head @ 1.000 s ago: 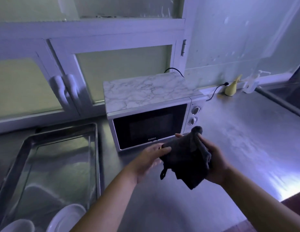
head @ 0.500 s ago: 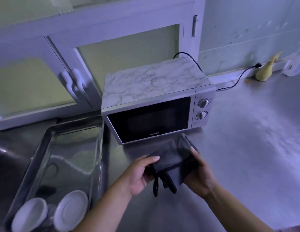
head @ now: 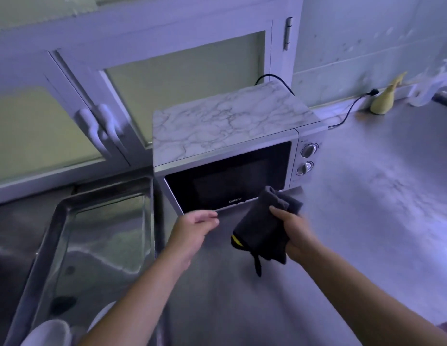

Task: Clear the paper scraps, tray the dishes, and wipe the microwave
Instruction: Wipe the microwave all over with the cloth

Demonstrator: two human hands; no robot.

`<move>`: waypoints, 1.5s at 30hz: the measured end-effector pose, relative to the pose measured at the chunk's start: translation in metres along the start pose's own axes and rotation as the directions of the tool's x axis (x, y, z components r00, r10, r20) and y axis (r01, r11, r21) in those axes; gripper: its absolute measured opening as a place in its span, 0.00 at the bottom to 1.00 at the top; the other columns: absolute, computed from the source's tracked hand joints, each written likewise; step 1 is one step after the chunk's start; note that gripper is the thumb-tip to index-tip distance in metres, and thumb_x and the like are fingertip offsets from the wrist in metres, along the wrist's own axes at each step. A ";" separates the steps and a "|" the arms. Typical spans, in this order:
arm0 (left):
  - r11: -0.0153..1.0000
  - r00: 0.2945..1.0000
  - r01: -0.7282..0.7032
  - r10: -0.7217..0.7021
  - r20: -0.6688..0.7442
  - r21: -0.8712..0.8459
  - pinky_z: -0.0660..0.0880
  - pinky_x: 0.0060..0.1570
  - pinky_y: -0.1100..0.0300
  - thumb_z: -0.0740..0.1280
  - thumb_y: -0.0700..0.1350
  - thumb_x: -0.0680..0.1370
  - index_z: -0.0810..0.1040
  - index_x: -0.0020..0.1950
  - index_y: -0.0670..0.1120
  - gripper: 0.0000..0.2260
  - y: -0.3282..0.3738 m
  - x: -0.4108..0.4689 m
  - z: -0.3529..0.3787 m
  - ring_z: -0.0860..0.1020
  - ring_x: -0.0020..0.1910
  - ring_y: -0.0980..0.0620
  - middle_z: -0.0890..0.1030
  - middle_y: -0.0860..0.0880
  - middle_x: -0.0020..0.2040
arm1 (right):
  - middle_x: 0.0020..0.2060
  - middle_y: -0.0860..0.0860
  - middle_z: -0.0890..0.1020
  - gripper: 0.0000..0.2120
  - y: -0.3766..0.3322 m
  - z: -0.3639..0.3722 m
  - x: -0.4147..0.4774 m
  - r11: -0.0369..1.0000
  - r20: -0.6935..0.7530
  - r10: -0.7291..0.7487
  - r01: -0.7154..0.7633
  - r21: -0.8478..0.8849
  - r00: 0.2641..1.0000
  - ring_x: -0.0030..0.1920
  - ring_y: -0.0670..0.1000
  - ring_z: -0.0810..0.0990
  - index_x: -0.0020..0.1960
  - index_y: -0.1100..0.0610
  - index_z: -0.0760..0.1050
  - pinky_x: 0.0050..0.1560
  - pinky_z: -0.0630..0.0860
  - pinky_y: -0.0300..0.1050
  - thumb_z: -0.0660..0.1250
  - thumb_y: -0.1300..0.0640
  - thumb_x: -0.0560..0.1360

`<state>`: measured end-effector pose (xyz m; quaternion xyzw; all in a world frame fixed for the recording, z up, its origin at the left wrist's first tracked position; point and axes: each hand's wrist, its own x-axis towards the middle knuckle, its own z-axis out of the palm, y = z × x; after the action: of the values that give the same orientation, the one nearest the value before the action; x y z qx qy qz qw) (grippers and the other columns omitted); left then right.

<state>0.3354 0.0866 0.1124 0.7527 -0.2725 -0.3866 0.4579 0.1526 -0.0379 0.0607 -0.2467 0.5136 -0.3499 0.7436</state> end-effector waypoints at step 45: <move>0.987 0.946 -0.131 0.154 -0.285 0.097 0.68 0.68 0.48 0.66 0.57 0.79 0.53 0.80 0.43 0.37 0.052 0.207 -0.088 0.67 0.74 0.40 0.62 0.43 0.79 | 0.53 0.44 0.86 0.19 0.119 0.194 -0.027 0.883 0.330 -0.337 0.418 -0.215 0.882 0.52 0.49 0.83 0.58 0.43 0.82 0.60 0.76 0.45 0.62 0.66 0.81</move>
<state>0.5205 -0.0521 0.1147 0.7969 -0.2703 -0.2263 0.4905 0.3597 0.0594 0.0585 -0.4931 0.3875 -0.3740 0.6832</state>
